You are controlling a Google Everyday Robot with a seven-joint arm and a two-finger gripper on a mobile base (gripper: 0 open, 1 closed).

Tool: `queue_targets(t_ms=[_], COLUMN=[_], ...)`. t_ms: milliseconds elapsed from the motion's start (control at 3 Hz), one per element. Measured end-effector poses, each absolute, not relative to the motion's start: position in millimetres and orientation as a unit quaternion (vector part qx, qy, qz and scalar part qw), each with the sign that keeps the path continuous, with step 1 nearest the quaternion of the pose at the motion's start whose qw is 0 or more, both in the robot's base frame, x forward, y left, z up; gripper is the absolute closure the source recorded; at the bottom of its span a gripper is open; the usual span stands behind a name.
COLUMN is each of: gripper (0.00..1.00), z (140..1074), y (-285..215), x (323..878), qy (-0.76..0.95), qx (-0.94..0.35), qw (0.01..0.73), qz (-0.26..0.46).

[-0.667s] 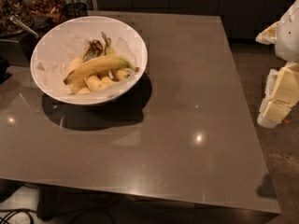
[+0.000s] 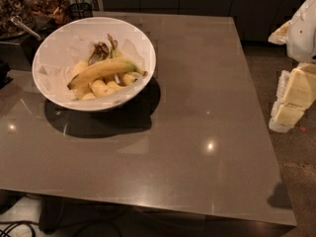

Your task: Pick banana from white bowl

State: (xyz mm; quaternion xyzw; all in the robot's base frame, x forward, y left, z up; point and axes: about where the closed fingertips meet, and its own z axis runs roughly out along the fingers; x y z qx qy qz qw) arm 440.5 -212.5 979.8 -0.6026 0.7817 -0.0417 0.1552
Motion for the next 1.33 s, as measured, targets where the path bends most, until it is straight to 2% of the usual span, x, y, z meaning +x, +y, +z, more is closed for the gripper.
queue_targets(t_ms=[667,1000,1333], gripper=[0.0,0.0,0.0], z=[992,990,993], y=[-169,-132,-124], x=[473,506,512], qy=[0.777,0.762,0.757], qx=[-0.616,-0.636,-0.639], qw=[0.116,0.11,0.128], qz=[-0.045,-0.043,-0.046])
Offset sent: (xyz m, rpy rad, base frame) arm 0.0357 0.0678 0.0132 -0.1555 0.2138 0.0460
